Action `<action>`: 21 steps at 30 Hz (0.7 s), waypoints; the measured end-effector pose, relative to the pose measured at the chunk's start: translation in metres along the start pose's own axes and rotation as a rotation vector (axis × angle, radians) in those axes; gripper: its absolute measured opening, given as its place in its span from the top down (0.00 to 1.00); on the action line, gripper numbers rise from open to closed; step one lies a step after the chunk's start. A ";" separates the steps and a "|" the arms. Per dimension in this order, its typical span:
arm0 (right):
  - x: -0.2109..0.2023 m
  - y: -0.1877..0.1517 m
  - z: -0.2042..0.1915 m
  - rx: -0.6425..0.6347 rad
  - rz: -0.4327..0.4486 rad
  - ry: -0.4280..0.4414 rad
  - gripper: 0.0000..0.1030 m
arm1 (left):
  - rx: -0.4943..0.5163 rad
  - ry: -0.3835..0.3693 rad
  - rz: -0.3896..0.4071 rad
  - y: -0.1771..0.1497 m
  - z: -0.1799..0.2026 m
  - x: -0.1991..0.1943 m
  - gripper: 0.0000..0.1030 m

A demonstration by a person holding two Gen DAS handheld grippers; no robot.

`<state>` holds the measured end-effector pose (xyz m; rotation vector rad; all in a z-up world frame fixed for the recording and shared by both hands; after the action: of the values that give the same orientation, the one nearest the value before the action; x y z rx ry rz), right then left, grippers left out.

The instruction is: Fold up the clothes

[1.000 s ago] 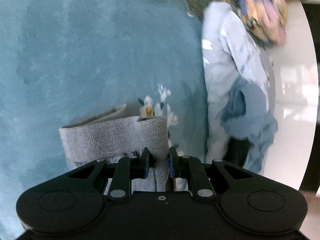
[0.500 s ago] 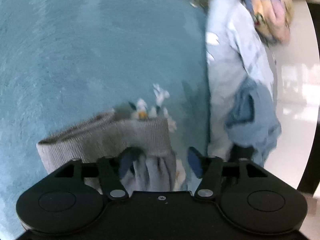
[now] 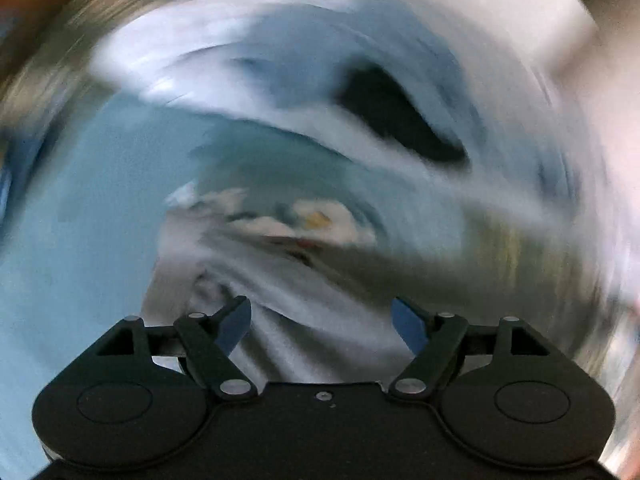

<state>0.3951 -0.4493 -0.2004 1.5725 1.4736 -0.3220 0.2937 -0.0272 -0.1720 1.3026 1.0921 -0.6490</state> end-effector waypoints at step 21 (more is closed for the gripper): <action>0.095 -0.025 -0.051 -0.726 -0.500 0.073 0.64 | 0.847 -0.227 0.038 -0.020 0.118 0.055 0.54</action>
<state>0.3770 -0.3537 -0.2522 0.6398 1.7662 0.0062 0.3291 -0.1345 -0.2400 1.8904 0.6013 -1.2763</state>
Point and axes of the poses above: each gripper's, at about its wrist camera, not at the fingertips, and x roughly the way its jaws point, z to its right, y to its top, the point moved 4 cm from there along x, roughly the way its jaws point, and after that the axes turned 15 degrees about y, right-handed, at the moved point
